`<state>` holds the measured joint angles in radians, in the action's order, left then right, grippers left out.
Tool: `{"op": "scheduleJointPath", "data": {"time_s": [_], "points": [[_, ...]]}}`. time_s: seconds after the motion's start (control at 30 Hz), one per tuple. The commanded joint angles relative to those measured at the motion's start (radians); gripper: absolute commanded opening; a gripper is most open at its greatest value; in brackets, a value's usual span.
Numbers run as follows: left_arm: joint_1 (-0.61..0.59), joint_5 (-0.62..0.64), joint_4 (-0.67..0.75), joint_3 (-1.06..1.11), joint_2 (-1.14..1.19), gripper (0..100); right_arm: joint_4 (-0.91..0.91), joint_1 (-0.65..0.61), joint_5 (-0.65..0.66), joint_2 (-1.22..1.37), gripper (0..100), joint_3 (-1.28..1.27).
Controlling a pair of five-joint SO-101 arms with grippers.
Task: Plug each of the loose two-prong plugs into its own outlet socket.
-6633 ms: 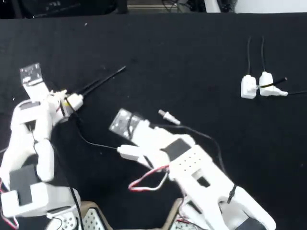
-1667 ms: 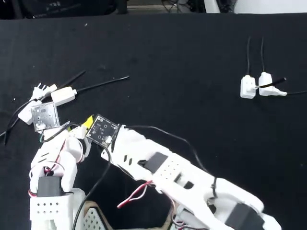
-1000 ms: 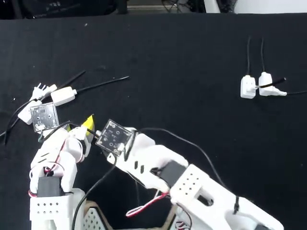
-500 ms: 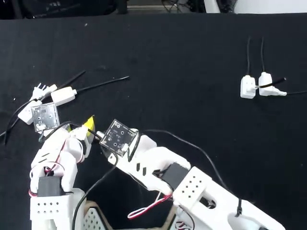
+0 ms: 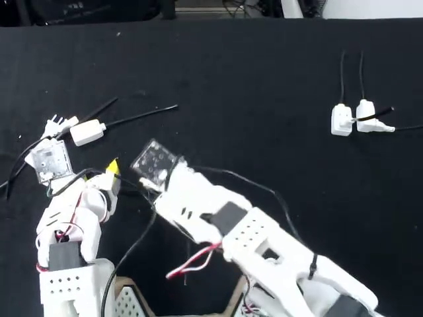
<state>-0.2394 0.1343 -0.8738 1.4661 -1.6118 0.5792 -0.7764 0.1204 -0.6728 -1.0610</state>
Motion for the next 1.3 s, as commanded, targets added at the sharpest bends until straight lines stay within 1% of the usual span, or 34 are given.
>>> {"op": "scheduleJointPath", "data": {"time_s": [0.0, 0.17, 0.33, 0.47, 0.63, 0.8, 0.9, 1.07, 1.27], "points": [[-0.013, -0.005, 0.012, -0.082, 0.104, 23, 0.195, 0.064, -0.025, 0.008, 1.1, 0.17], [-0.01, 0.0, 0.025, -0.203, 0.407, 23, 0.384, 0.112, -0.023, 0.084, 1.1, 0.283], [-0.01, -0.008, 0.149, -0.259, 0.692, 23, 0.585, 0.107, -0.017, 0.163, 1.1, 0.352], [-0.016, -0.008, 0.199, -0.338, 0.887, 23, 0.646, 0.107, -0.015, 0.196, 1.1, 0.366], [-0.012, -0.009, 0.195, -0.475, 1.142, 23, 0.64, 0.11, -0.015, 0.231, 1.1, 0.34], [-0.01, -0.009, 0.193, -0.553, 1.309, 23, 0.605, 0.115, -0.014, 0.28, 1.1, 0.337], [-0.013, -0.009, 0.186, -0.553, 1.344, 23, 0.546, 0.152, 0.025, 0.328, 1.1, 0.337], [-0.012, -0.009, 0.078, -0.564, 1.346, 23, 0.453, 0.245, 0.064, 0.4, 1.1, 0.344], [-0.01, -0.009, 0.066, -0.553, 1.346, 23, 0.451, 0.27, 0.077, 0.412, 1.1, 0.364]]}}
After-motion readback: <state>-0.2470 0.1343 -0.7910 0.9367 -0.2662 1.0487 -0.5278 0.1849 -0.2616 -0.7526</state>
